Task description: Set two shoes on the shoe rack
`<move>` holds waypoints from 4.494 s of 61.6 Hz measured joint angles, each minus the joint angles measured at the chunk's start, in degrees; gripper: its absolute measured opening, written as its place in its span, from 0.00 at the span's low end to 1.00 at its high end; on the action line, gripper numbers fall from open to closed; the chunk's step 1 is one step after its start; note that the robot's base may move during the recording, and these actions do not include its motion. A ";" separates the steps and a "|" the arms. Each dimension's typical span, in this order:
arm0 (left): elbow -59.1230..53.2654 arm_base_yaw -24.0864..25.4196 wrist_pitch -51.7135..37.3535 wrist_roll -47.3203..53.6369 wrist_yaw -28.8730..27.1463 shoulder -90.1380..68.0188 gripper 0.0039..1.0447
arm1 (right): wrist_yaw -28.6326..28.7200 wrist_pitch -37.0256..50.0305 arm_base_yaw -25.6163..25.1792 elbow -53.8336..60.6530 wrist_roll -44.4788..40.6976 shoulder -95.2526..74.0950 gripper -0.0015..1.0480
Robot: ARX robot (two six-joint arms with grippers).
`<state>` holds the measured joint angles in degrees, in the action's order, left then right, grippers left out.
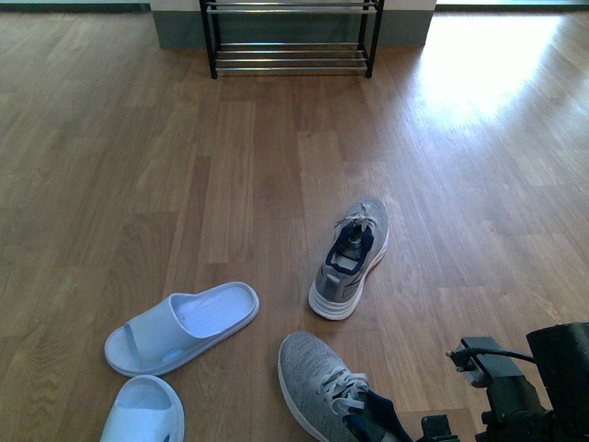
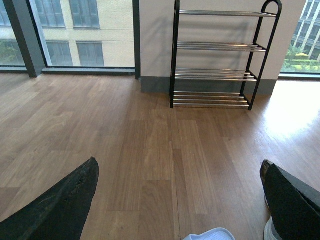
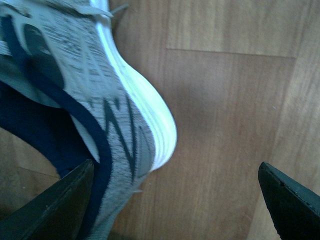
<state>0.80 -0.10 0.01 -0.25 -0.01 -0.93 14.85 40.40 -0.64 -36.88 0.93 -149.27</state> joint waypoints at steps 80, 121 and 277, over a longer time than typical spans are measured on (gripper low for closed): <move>0.00 0.00 0.00 0.00 0.00 0.00 0.91 | -0.42 9.60 -0.20 -1.70 4.68 -4.90 0.02; 0.00 0.00 0.00 0.00 0.00 0.00 0.91 | -1.81 -19.10 -18.53 17.84 9.01 74.86 0.02; 27.78 -21.77 -34.51 1.51 -13.03 -114.84 0.91 | -0.13 -25.49 -21.84 20.81 10.10 94.55 0.01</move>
<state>28.58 -21.87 -34.50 1.26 -13.04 -115.77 14.72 14.92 -22.48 -16.08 11.03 -54.72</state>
